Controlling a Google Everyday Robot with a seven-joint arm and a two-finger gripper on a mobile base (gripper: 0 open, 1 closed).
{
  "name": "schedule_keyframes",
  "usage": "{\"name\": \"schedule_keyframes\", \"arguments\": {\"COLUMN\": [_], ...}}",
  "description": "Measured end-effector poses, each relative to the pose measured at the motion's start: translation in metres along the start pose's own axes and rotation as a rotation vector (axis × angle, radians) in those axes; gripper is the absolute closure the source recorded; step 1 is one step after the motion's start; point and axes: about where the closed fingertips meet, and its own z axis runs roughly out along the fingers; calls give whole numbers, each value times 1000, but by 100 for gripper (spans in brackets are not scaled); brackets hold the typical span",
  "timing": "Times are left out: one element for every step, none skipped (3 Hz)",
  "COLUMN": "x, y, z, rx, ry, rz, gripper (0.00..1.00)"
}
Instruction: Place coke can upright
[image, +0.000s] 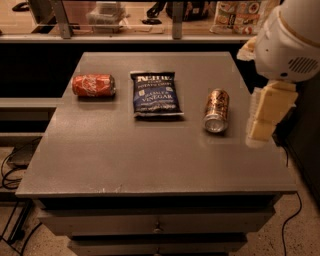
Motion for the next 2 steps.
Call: {"name": "schedule_keyframes", "arguments": {"x": [-67,-146], "y": [-1,5], "z": [5,9], "rx": [-6,-18], "ry": [-41,-102], "rz": [-129,-258], "gripper": [0,0]}}
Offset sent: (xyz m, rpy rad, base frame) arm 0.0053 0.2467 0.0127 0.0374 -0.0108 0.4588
